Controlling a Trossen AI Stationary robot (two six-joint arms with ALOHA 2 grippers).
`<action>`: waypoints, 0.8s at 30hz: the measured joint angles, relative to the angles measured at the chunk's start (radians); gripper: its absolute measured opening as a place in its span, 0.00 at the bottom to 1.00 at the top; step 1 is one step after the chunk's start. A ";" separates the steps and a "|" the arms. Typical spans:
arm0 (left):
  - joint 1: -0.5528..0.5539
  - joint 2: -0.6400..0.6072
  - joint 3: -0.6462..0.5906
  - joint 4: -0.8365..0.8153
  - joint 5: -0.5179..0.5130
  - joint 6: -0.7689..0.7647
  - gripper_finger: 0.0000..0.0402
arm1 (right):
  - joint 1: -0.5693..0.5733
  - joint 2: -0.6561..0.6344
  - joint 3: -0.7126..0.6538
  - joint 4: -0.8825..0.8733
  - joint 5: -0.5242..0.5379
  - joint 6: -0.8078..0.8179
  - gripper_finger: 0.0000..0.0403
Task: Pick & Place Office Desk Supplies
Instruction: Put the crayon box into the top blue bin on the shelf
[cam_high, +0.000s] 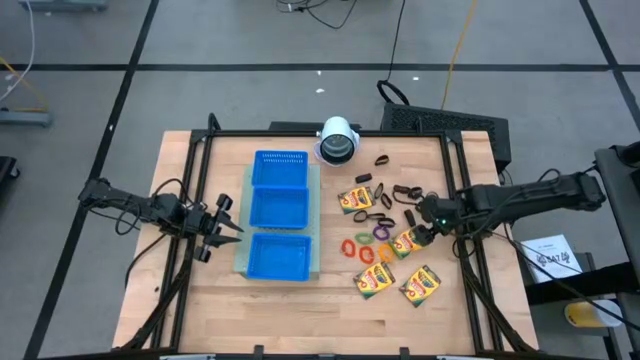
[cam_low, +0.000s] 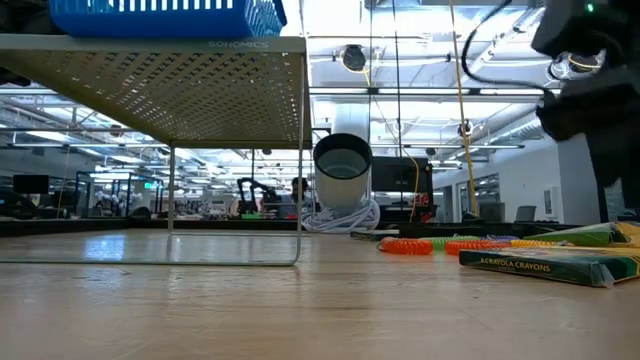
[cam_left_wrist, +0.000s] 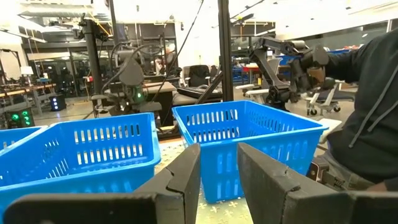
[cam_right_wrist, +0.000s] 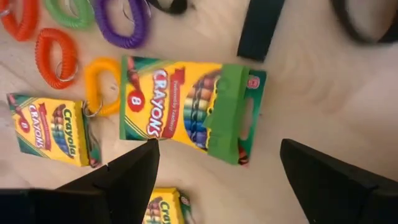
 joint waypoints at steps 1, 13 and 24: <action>0.000 0.000 0.000 0.000 0.000 0.000 0.29 | 0.004 0.000 -0.024 0.027 -0.011 0.018 0.80; 0.000 0.000 0.000 0.000 0.000 0.000 0.29 | 0.024 -0.004 -0.206 0.275 -0.037 0.149 0.80; 0.000 0.000 0.000 0.000 0.000 0.000 0.29 | 0.024 -0.052 -0.208 0.308 -0.036 0.177 0.75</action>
